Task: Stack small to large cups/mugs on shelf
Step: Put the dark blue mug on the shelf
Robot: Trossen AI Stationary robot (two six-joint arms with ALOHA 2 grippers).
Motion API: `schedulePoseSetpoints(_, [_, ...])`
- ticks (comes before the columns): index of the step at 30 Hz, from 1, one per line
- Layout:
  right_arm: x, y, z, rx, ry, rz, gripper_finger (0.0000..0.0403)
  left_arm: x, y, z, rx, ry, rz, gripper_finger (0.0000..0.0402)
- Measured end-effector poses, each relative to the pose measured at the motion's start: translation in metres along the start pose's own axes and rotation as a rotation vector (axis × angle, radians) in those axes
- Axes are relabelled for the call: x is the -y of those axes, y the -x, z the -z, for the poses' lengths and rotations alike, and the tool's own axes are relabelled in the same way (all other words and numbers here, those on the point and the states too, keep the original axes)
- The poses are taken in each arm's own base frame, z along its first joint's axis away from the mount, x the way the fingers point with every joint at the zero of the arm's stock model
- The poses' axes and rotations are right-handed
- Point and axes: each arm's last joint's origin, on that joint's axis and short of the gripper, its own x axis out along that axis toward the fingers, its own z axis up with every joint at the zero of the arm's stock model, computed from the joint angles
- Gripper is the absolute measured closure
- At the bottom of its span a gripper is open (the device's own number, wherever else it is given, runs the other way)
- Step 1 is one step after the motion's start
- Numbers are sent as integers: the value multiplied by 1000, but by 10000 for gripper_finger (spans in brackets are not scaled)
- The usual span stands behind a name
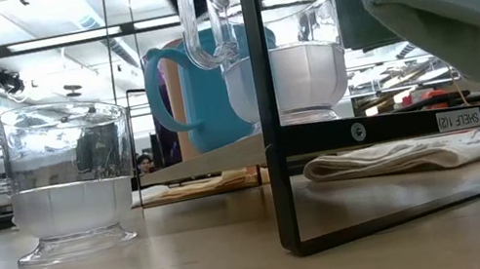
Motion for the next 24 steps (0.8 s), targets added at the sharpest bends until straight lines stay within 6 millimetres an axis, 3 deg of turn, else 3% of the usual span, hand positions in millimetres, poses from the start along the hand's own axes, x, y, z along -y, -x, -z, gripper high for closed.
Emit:
schedulePoseSetpoints(4, [-19, 36, -11, 32, -34, -75, 394, -11, -2, 11, -110, 2, -40, 294])
schedulePoseSetpoints(8, [-38, 74, -12, 6, -100, -162, 394, -13, -5, 13, -138, 4, -42, 296])
schedulePoseSetpoints(18, [-65, 140, -20, 66, -151, -162, 394, -13, -5, 8, -83, 2, -46, 303])
schedulePoseSetpoints(24, [-88, 180, -19, 138, -245, -391, 394, -13, -5, 8, -84, 3, -45, 301])
